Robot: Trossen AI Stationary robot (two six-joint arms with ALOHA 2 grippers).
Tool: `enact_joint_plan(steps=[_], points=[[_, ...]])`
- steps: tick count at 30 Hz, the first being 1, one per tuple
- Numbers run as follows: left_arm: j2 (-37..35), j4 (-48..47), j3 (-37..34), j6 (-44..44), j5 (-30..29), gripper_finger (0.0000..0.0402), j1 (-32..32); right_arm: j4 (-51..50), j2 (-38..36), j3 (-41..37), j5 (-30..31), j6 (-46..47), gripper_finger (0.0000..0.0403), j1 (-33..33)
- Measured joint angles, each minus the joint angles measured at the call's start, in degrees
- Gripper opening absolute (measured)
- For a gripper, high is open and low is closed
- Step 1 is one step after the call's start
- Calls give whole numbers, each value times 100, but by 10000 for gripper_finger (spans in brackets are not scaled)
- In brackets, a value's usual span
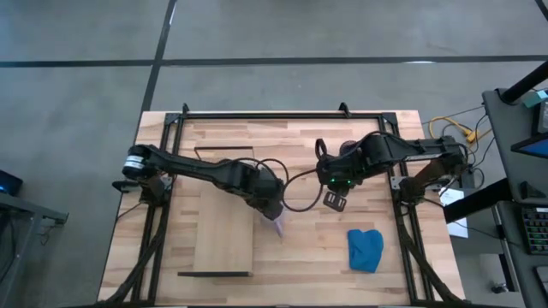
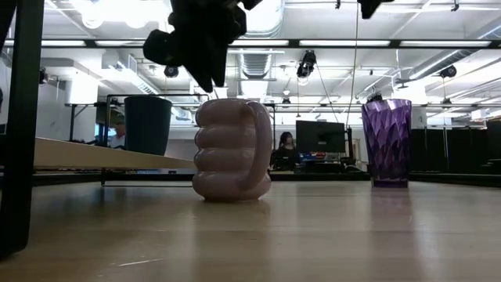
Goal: Stack small to large cups/mugs on shelf
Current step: Put the purple mug on the shelf
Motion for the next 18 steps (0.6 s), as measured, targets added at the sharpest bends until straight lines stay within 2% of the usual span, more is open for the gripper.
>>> enact_joint_plan(steps=[8, 18], points=[[300, 3, -4, -12, 7, 83, 23, 2, -88, -501, -3, 1, 68, 0], [470, 13, -66, -12, 56, 83, 94, 14, -89, -660, -16, 0, 68, 0]])
